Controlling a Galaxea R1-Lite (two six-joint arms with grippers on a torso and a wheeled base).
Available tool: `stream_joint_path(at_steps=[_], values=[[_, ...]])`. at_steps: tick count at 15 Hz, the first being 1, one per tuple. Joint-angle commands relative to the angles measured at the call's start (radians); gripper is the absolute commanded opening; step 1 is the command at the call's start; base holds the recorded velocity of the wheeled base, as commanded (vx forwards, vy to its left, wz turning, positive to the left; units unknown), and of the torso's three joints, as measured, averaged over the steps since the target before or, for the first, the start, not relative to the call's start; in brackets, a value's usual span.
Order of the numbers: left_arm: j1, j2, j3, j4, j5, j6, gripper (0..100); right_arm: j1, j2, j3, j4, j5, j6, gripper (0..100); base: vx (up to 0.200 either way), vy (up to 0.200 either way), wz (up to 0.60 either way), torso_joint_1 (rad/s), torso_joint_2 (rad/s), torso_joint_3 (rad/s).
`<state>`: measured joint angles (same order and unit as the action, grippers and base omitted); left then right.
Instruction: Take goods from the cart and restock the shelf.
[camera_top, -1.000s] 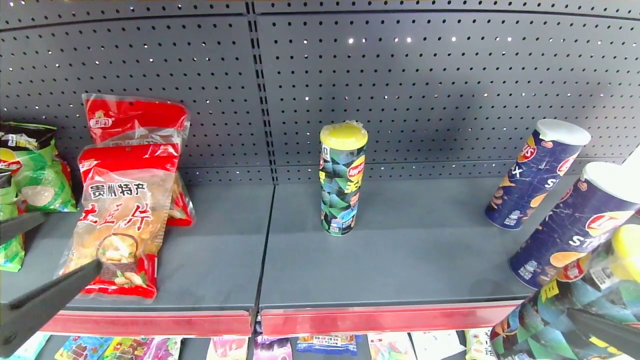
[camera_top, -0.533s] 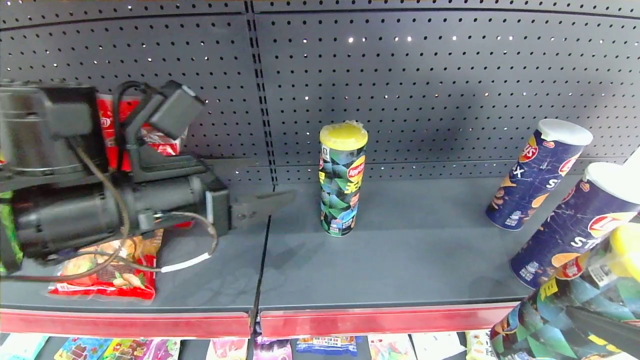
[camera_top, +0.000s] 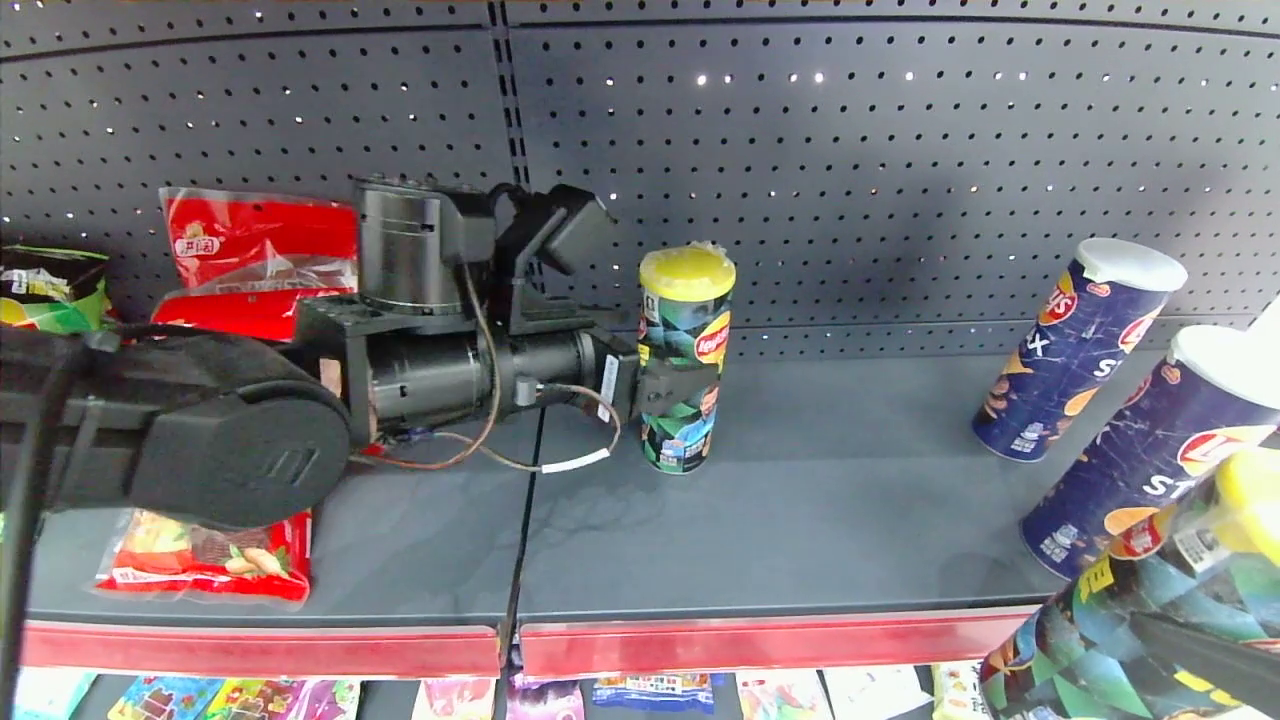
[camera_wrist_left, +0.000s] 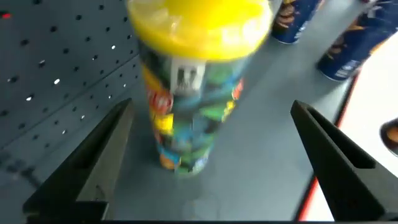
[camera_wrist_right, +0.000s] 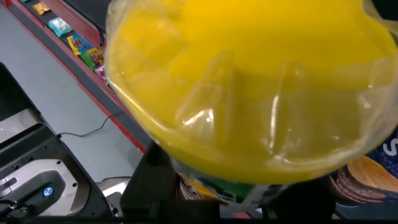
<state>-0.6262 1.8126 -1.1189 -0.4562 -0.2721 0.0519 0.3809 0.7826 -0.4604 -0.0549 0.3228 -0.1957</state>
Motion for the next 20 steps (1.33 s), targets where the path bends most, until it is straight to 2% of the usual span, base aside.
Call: stream_joint_path(at_steps=[1, 2, 6, 9, 11, 15, 16, 18, 20], values=[[-0.006, 0.071, -0.047, 0.001, 0.022, 0.0, 100, -0.005, 0.001, 0.0, 0.0, 0.001, 0.001, 0, 0.0, 0.0, 0.0, 0.0, 0.0, 0.0], [-0.017, 0.094, -0.079, 0.001, 0.057, 0.0, 100, -0.007, 0.001, 0.0, 0.0, 0.001, 0.002, 0, 0.0, 0.0, 0.0, 0.0, 0.0, 0.0], [-0.027, 0.159, -0.173, 0.002, 0.11, -0.001, 100, -0.01, 0.003, 0.005, 0.0, 0.001, 0.002, 0, 0.0, 0.0, 0.0, 0.0, 0.0, 0.0], [-0.041, 0.179, -0.194, 0.002, 0.12, -0.003, 100, -0.01, 0.009, 0.005, 0.0, 0.001, 0.002, 0, 0.0, 0.0, 0.0, 0.0, 0.0, 0.0], [-0.053, 0.186, -0.202, 0.002, 0.156, -0.01, 100, -0.01, 0.009, 0.005, 0.0, 0.001, 0.002, 0, 0.0, 0.0, 0.0, 0.0, 0.0, 0.0], [-0.056, 0.188, -0.202, 0.001, 0.157, -0.01, 100, -0.01, 0.015, 0.005, 0.0, 0.001, 0.002, 0, 0.0, 0.0, 0.0, 0.0, 0.0, 0.0], [-0.056, 0.189, -0.202, 0.001, 0.156, -0.01, 0, -0.01, 0.015, 0.003, 0.0, 0.001, 0.002, 0, 0.0, 0.0, 0.0, 0.0, 0.0, 0.0], [-0.056, 0.194, -0.191, 0.001, 0.134, -0.012, 0, -0.01, 0.015, 0.003, 0.0, 0.001, 0.004, 0, 0.0, 0.0, 0.0, 0.0, 0.0, 0.0], [-0.056, 0.189, -0.188, 0.001, 0.076, -0.012, 0, -0.01, 0.015, 0.003, 0.0, 0.001, 0.004, 0, 0.0, 0.0, 0.0, 0.0, 0.0, 0.0]])
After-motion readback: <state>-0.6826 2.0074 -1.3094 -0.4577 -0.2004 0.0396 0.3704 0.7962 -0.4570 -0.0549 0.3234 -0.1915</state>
